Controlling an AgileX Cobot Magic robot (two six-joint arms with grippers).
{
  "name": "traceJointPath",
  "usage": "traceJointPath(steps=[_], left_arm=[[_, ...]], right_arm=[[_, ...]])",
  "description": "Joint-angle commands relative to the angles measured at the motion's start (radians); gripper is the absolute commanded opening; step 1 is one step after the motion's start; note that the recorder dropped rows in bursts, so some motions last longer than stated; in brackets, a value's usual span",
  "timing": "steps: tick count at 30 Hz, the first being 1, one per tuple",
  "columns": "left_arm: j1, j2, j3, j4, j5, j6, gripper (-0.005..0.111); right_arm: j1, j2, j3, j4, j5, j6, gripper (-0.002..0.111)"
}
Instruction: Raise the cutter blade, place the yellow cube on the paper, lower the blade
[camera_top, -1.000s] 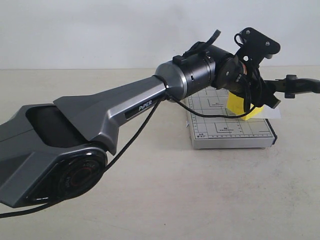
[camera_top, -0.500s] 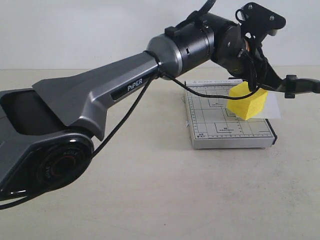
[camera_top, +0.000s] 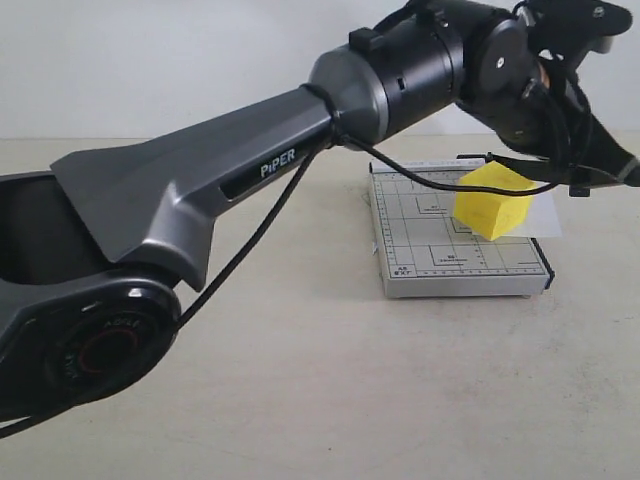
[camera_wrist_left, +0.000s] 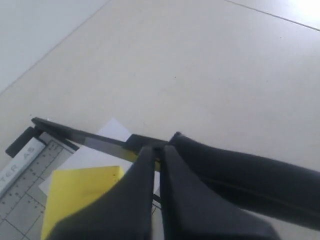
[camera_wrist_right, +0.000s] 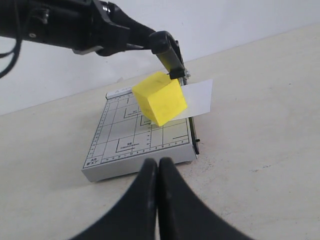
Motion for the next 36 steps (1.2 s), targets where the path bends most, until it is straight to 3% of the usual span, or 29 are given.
traceJointPath(steps=[1,4,6,12,17,21,27,30,36], left_arm=[[-0.004,-0.096,0.037,-0.114,0.046,0.130,0.004],[-0.004,-0.189,0.170,-0.220,0.044,0.264,0.004],[-0.004,-0.271,0.342,-0.235,-0.006,0.272,0.004],[0.017,-0.596,1.082,-0.243,-0.457,0.220,0.004],[0.077,-0.931,1.545,-0.228,-0.749,0.215,0.004],[0.244,-1.221,1.724,-0.228,-0.775,0.259,0.004],[0.592,-1.606,1.884,-0.205,-0.552,0.266,0.004],[0.747,-1.763,1.997,-0.205,-0.520,0.266,0.004],[0.915,-2.038,2.229,-0.205,-0.518,0.205,0.004]], right_arm=[[0.000,0.003,-0.001,0.002,0.001,-0.001,0.000],[0.000,0.003,-0.001,0.002,0.001,-0.001,0.000],[0.000,0.003,-0.001,-0.002,0.001,-0.001,0.000],[0.000,0.003,-0.001,-0.002,0.001,-0.001,0.000],[0.000,0.003,-0.001,-0.002,0.001,-0.001,0.000],[0.000,0.003,-0.001,-0.002,0.001,-0.001,0.000],[0.000,0.003,-0.001,-0.001,-0.008,-0.001,0.000],[0.000,0.003,-0.001,-0.001,-0.017,-0.001,0.000],[0.000,0.003,-0.001,-0.001,-0.029,-0.001,0.000]])
